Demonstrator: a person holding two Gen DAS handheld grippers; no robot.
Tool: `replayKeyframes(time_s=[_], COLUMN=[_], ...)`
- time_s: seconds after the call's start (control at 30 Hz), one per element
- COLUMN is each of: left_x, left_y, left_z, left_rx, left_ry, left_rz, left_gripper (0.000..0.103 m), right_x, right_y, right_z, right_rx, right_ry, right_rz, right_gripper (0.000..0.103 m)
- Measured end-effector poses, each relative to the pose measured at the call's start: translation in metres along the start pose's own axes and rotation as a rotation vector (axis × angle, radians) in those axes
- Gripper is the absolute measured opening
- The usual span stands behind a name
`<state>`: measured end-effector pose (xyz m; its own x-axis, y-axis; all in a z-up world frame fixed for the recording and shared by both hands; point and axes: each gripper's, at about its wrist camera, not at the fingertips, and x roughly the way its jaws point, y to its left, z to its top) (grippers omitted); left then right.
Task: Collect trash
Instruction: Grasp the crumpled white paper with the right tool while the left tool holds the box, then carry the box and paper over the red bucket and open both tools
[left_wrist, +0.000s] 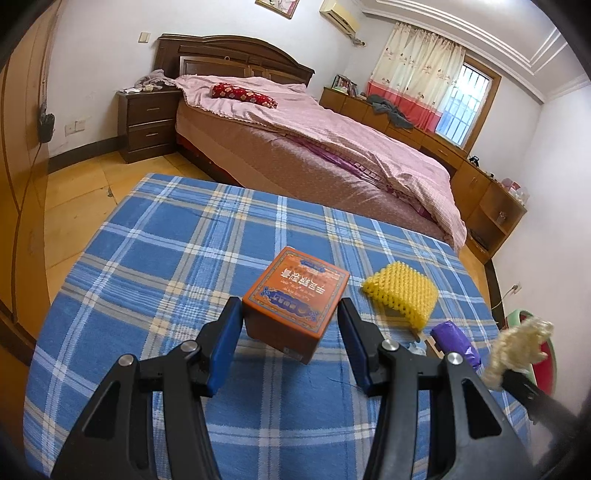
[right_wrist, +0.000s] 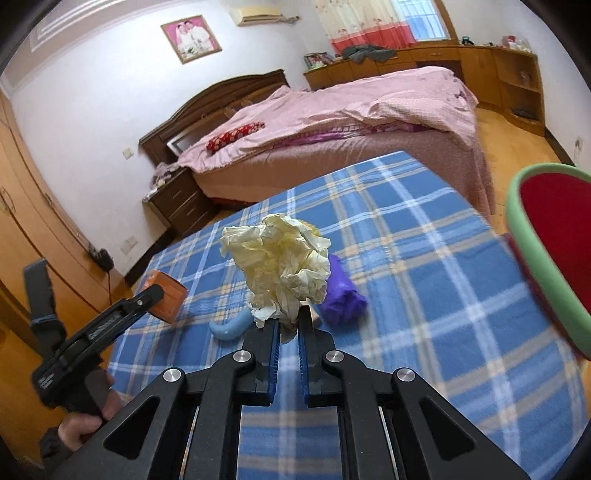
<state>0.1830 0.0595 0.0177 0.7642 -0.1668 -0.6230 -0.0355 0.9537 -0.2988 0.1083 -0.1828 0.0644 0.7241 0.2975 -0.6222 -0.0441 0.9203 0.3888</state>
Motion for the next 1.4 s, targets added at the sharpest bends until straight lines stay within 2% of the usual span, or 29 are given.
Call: replayKeyframes(time_s=[0.33,0.43,0.53,0.77,0.9,1.07,1.4], left_x=[-0.016,-0.028,-0.044,-0.074,-0.083,-0.078,-0.034], left_y=[-0.014,-0.027,-0.044,-0.086,-0.123,-0.168,-0.261], left_z=[0.003,0.003,0.0,-0.002,-0.005,-0.017,-0.051], left_rx=[0.017,0.031,0.049,0.083,0.141,0.208,0.329], left_ry=[0.011,0.019,0.022,0.031,0.032,0.055,0.173], left_rz=[-0.032,-0.063,-0.106,-0.213,-0.26,-0.291,-0.367], left_gripper=[0.053,0.053,0.053,0.053,0.053,0.053,0.053], right_x=[-0.071,-0.089,-0.106,-0.129,-0.139,-0.152,-0.153], right_y=[-0.045,-0.06,-0.076,-0.104,-0.129,-0.159,-0.206], right_z=[-0.011,-0.012,-0.012,-0.014,-0.015,-0.014,-0.014], right_rx=[0.063,0.108,0.178,0.22,0.27,0.326,0.378], right_ry=[-0.059,-0.083,-0.1,-0.155,-0.177,-0.211,-0.228], right_rz=[-0.116,-0.133,-0.109,-0.125,-0.135,-0.139,-0.169], right_gripper=[0.009,0.009,0.009,0.009,0.009,0.009,0.009])
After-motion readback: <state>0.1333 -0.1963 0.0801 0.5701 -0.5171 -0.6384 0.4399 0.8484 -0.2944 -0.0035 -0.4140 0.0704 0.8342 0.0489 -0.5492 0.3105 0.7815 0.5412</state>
